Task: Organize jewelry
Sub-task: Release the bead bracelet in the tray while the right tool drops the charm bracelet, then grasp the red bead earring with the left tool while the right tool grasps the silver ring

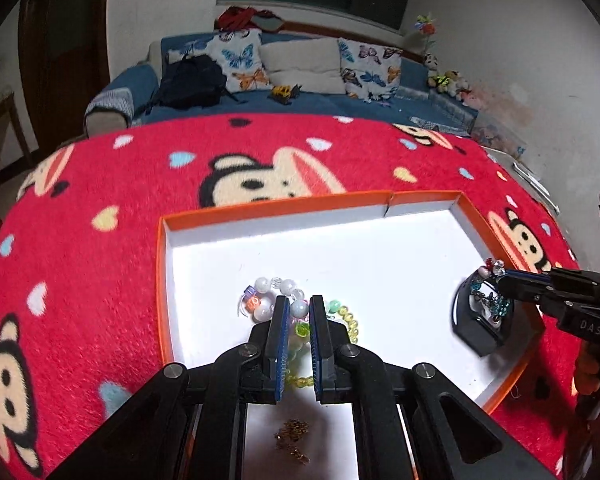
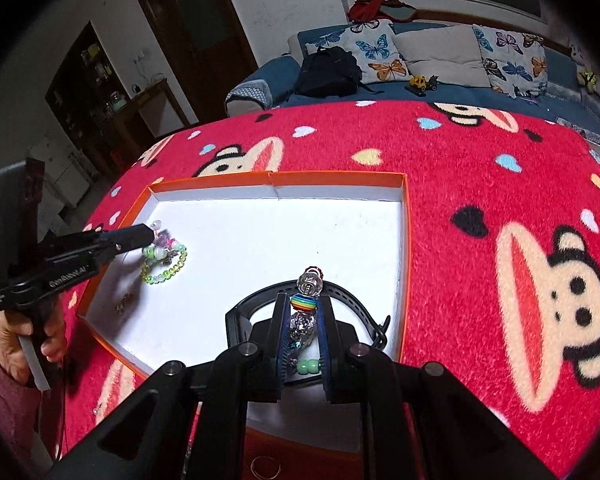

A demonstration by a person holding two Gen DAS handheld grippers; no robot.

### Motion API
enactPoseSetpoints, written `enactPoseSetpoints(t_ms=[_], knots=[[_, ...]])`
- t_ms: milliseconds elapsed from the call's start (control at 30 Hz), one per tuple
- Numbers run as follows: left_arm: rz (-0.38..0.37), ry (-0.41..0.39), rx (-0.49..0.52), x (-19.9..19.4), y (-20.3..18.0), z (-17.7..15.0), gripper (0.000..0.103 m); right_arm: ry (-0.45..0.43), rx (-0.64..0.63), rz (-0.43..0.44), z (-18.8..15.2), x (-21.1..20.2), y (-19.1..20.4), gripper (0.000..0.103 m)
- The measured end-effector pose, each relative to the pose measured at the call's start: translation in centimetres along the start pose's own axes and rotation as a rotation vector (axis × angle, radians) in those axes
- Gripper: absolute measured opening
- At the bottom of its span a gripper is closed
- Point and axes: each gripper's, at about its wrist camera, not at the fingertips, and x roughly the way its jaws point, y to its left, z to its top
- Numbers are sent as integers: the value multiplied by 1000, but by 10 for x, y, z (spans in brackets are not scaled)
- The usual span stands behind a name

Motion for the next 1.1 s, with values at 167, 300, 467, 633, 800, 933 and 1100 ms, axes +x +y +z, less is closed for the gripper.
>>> enactPoseSetpoints(t_ms=[167, 300, 467, 633, 800, 933, 1100], knots=[[-4, 6, -22, 1, 2, -1, 12, 0, -5, -26, 1, 2, -2, 24], [4, -3, -29, -5, 2, -2, 29, -12, -16, -36, 1, -2, -2, 32], [21, -51, -12, -29, -5, -6, 42, -37, -35, -60, 1, -15, 1, 33], [10, -87, 7, -58, -16, -18, 42, -60, -61, -62, -6, -33, 9, 33], [7, -109, 35, -85, -31, -41, 42, -56, -86, -51, -24, -46, 18, 33], [-12, -114, 36, -102, -40, -64, 42, -36, -106, -42, -40, -51, 24, 33], [-44, -111, 51, -117, -54, -94, 42, 10, -132, -50, -65, -44, 30, 33]])
